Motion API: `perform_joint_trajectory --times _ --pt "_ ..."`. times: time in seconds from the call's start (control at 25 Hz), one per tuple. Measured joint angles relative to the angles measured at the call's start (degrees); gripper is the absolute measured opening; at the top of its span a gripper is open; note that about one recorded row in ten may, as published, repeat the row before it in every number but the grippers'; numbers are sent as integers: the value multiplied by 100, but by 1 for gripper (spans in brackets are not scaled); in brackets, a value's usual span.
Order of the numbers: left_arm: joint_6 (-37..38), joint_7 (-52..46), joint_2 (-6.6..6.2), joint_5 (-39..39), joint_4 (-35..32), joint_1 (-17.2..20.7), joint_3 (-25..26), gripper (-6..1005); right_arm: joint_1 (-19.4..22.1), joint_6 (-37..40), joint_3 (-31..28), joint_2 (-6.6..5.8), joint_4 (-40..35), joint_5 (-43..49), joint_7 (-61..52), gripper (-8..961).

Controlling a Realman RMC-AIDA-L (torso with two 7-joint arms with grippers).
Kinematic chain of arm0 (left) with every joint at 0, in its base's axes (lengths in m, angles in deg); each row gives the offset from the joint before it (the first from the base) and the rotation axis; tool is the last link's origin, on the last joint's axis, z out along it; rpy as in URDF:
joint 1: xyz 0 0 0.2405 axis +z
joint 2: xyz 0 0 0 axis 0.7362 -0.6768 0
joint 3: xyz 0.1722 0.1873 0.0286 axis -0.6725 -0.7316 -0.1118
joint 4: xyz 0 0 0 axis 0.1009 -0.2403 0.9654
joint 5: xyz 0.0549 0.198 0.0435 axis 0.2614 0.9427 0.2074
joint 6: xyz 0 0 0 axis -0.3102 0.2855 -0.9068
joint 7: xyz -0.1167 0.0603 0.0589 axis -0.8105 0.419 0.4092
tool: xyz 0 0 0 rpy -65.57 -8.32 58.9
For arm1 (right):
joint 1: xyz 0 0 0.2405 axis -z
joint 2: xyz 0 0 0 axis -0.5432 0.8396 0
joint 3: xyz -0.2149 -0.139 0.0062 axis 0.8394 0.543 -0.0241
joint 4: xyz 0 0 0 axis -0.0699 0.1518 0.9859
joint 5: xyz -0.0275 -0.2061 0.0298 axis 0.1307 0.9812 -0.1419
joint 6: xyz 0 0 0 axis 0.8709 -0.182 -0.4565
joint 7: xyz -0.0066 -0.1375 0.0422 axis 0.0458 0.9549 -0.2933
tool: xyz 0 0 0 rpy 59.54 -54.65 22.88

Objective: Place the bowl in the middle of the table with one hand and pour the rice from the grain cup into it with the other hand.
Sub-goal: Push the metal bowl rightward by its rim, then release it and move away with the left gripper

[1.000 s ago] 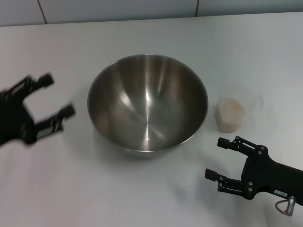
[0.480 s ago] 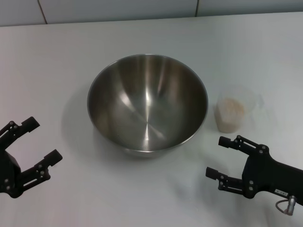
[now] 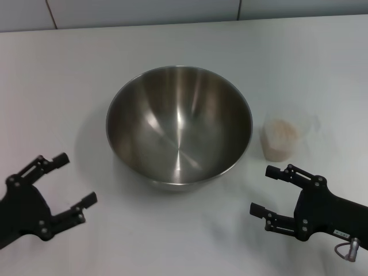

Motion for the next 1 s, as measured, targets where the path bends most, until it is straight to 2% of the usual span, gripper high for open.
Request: perform_joint_trajectory --times 0.36,0.68,0.8,0.84,0.88,0.92,1.0 --pt "-153 -8 7 134 25 -95 33 871 74 -3 -86 12 11 0 0 831" --pt "-141 -256 -57 140 32 -197 25 871 161 -16 -298 19 170 1 47 832" --pt "-139 -290 -72 142 17 -206 14 871 278 -20 -724 21 544 3 439 832" --pt "-139 -290 -72 142 17 -206 14 871 348 -20 -939 21 702 2 644 832" --pt "-135 -298 -79 143 -2 -233 9 871 541 -22 -1429 29 1053 1 1120 832" --pt "-132 -299 -79 143 0 -246 7 871 541 -22 -1429 29 1053 1 1120 832" --pt "-121 -302 -79 144 13 -261 4 871 786 -57 -1955 37 1403 0 1613 832"
